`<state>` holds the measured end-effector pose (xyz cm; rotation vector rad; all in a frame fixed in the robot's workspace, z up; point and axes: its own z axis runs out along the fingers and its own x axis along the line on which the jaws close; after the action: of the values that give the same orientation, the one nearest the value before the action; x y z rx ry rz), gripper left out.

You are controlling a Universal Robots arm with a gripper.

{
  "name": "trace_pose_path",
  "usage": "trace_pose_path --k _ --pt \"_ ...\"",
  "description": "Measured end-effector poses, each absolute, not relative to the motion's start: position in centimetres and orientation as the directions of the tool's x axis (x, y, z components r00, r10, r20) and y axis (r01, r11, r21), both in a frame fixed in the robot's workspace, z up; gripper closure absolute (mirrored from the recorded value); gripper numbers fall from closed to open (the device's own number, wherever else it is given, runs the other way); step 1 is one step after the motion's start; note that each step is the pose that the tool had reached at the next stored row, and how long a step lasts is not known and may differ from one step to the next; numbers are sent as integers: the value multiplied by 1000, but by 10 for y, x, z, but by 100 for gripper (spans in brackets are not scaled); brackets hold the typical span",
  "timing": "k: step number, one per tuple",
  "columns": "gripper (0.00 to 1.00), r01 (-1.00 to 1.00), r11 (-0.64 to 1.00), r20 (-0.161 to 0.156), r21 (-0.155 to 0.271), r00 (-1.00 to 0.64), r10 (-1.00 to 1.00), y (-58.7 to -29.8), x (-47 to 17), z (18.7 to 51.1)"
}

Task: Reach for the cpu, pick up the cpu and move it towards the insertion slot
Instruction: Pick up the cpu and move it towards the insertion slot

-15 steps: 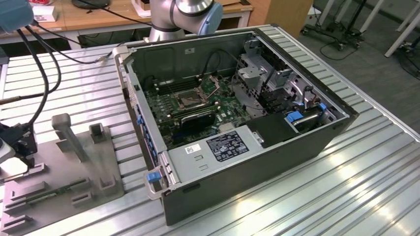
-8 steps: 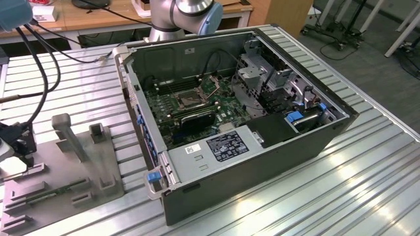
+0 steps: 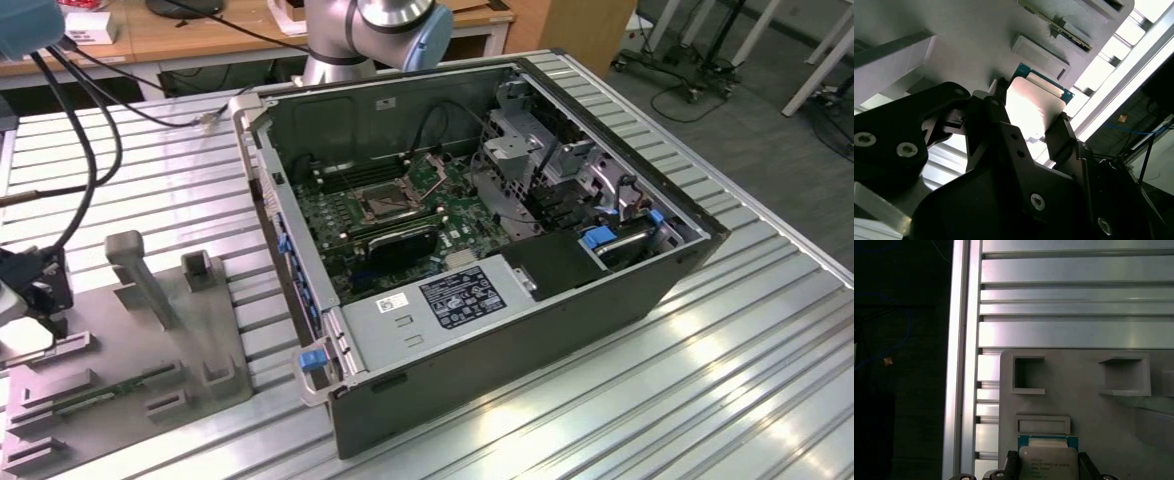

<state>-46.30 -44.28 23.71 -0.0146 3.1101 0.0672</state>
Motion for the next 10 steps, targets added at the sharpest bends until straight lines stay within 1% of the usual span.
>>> trace_pose_path --k 10 --pt "45 -10 999 -31 43 -999 -9 -443 -463 241"
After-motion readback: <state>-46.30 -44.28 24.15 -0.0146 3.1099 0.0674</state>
